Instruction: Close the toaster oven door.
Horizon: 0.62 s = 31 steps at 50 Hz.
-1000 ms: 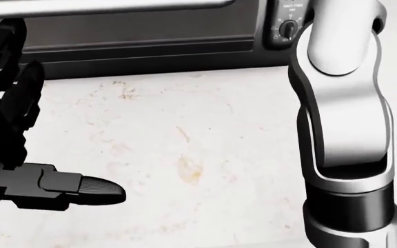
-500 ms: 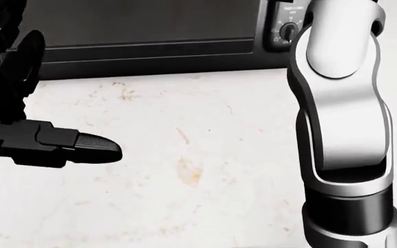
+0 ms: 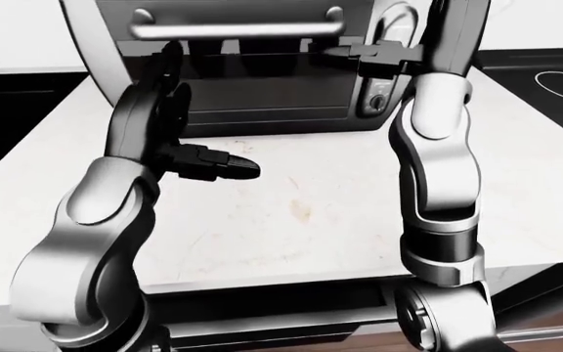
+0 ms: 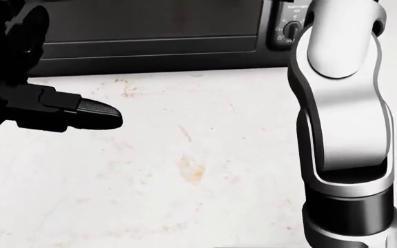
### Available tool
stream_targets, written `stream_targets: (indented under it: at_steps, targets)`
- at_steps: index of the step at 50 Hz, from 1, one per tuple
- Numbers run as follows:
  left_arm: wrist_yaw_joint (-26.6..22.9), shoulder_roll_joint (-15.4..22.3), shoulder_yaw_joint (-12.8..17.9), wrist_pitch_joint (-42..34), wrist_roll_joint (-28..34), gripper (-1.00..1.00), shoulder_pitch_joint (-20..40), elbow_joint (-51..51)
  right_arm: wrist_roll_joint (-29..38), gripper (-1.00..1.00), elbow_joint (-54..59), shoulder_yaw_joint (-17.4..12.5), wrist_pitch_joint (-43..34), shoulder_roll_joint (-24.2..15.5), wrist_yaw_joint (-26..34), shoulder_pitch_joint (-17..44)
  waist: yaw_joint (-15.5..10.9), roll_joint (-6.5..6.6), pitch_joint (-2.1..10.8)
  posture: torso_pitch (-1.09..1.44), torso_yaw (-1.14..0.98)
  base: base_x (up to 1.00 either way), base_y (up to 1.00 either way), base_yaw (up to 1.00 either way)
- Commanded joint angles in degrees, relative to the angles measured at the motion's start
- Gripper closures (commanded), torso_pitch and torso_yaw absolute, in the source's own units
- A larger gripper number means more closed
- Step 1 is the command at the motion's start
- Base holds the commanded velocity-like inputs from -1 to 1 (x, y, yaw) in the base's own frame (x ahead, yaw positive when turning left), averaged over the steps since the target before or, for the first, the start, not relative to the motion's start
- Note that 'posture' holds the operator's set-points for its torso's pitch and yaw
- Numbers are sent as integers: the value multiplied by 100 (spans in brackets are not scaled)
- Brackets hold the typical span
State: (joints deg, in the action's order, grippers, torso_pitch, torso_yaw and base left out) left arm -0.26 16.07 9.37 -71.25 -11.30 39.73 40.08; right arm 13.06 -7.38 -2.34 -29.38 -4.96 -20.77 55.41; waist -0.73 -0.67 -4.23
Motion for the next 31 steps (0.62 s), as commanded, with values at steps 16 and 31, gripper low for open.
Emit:
stream_targets:
  at_steps: [16,31]
  targets:
    - [-434,109,-57,877,100,-100,698,-147,26,-100,-184,-18,117,-44,-12,179,6,52,208,0,0,0,0,0]
    - [-591,102,-122,1150,290,-100,953,-653,16,-100,-193,-17,98,-46,-9,192,-13,42,208,0,0,0,0,0]
